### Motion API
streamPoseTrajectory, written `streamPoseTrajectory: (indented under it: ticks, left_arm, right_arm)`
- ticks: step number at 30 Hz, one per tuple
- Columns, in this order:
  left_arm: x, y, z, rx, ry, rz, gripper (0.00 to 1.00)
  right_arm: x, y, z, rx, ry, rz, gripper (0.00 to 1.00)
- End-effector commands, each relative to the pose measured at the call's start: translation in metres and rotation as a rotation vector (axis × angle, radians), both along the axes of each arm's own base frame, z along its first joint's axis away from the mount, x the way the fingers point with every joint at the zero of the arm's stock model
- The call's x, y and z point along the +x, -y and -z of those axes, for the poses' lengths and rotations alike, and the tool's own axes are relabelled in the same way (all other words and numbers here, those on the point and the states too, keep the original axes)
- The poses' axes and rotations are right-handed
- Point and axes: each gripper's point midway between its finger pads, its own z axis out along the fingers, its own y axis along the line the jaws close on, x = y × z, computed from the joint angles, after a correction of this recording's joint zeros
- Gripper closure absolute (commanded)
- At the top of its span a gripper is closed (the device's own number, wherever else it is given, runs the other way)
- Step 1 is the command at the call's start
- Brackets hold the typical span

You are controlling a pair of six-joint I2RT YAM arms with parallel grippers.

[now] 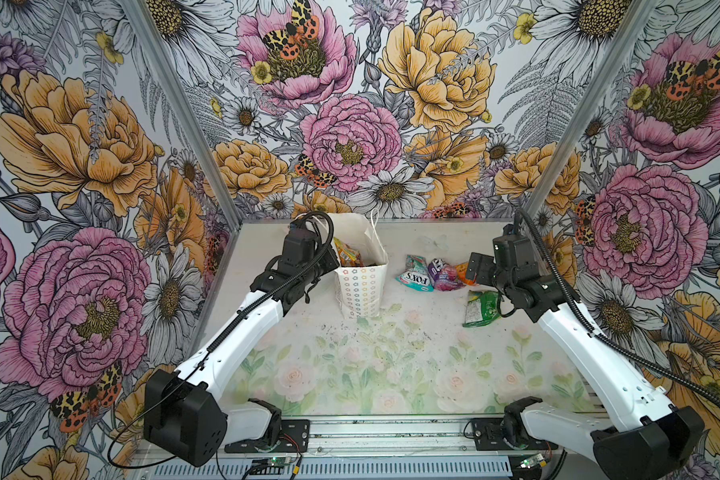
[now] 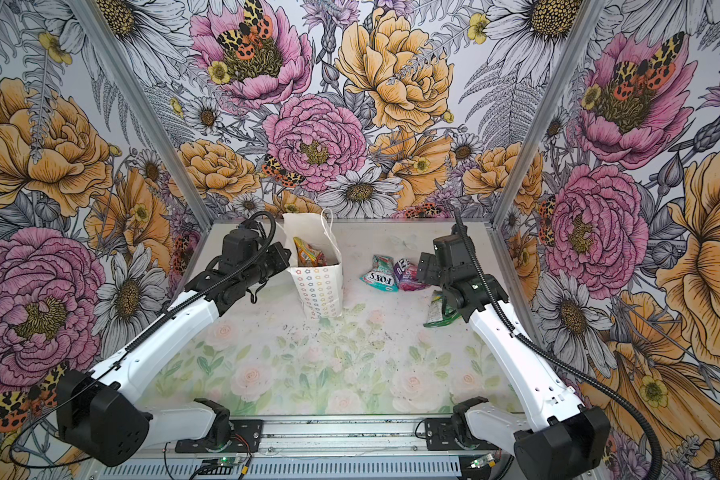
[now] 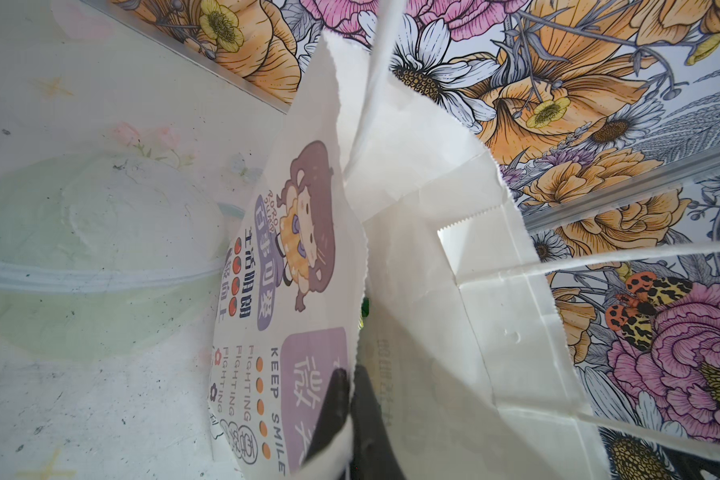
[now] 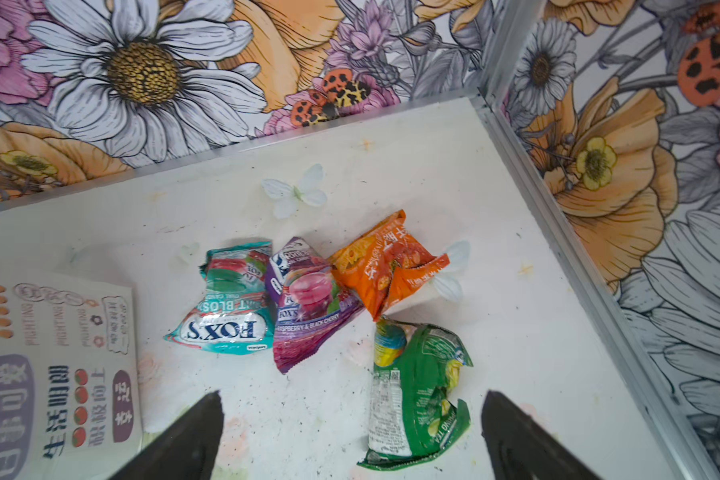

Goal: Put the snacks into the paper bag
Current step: 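Raise the right gripper from the bag and move it over the snack pile, then lower the right gripper onto the green-and-yellow packet and close on it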

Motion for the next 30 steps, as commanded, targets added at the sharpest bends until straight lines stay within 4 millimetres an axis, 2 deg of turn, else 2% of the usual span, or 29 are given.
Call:
streamPoseTrajectory:
  ticks: [1,6,14,21,30]
  left_arm:
    - [-0.005,0.000,0.000,-0.010,-0.007,0.023,1.00]
    - [-0.005,0.000,0.000,-0.011,-0.008,0.025,1.00]
    - [-0.005,-0.001,-0.001,-0.013,-0.005,0.024,1.00]
    - [-0.005,-0.003,-0.001,-0.012,-0.005,0.019,1.00]
    - [-0.005,-0.002,0.001,-0.012,-0.010,0.022,1.00]
  right_arm:
    - [-0.003,0.011,0.017,0.086,-0.037,0.086,0.00]
    - [-0.004,0.026,0.050,0.205,-0.125,0.178,0.00]
    - [-0.009,0.047,0.092,0.315,-0.215,0.404,0.00]
    - [-0.012,0.049,0.124,0.385,-0.313,0.501,0.00]
    - [-0.010,0.043,0.160,0.387,-0.447,0.493,0.00]
